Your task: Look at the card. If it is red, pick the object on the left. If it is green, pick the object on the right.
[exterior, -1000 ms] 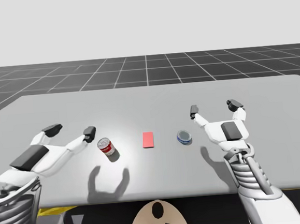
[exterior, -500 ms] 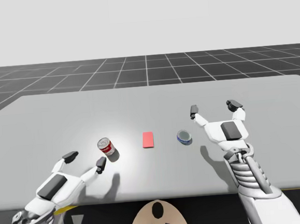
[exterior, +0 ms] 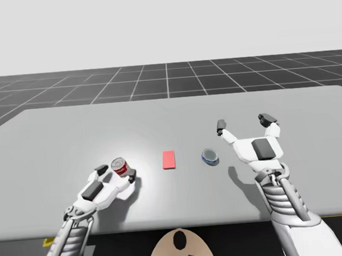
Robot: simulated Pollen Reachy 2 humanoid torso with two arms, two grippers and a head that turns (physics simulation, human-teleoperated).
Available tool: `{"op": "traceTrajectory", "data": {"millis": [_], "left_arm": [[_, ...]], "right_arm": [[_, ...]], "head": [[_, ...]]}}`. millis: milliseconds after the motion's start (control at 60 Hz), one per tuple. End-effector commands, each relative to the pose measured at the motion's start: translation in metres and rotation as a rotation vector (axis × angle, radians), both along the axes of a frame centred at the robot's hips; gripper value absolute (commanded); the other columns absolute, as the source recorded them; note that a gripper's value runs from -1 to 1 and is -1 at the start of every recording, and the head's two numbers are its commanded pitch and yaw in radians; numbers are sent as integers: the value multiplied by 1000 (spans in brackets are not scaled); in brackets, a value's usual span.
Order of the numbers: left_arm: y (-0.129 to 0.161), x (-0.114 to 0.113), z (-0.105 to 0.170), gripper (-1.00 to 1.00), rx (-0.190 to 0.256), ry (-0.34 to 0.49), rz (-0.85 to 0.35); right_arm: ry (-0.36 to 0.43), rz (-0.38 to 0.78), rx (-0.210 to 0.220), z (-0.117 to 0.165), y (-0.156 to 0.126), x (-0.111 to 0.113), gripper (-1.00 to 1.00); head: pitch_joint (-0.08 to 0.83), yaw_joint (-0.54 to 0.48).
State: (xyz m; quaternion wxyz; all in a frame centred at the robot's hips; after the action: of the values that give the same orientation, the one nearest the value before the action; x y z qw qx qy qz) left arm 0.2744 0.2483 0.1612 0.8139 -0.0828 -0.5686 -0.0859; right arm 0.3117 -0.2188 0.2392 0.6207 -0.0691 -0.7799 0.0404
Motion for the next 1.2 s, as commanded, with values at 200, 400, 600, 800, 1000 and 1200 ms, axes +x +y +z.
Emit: {"op": "traceTrajectory", "data": {"millis": [200, 400, 600, 800, 1000, 1200], "left_arm": [[-21, 24, -7, 350, -12, 41, 18], [-20, 19, -8, 973, -15, 56, 8], [-21, 17, -7, 964, -2, 56, -1], [-24, 15, -6, 960, 19, 60, -15], [-26, 15, 32, 1000, 66, 10, -44], [-28, 16, 103, 975, 179, -132, -81]], "right_arm": [[-11, -6, 17, 2, 0, -1, -1000], [-18, -9, 24, 5, -1, -1, -1000], [-14, -10, 27, 5, -1, -2, -1000], [-8, -10, 29, 4, -1, -3, -1000], [-4, -9, 31, 4, 0, -3, -1000], [13, 7, 9, 2, 0, -4, -1000]], "head": [[680, 317], [657, 314], [481, 322], [286, 332], [258, 330], [244, 330]]}}
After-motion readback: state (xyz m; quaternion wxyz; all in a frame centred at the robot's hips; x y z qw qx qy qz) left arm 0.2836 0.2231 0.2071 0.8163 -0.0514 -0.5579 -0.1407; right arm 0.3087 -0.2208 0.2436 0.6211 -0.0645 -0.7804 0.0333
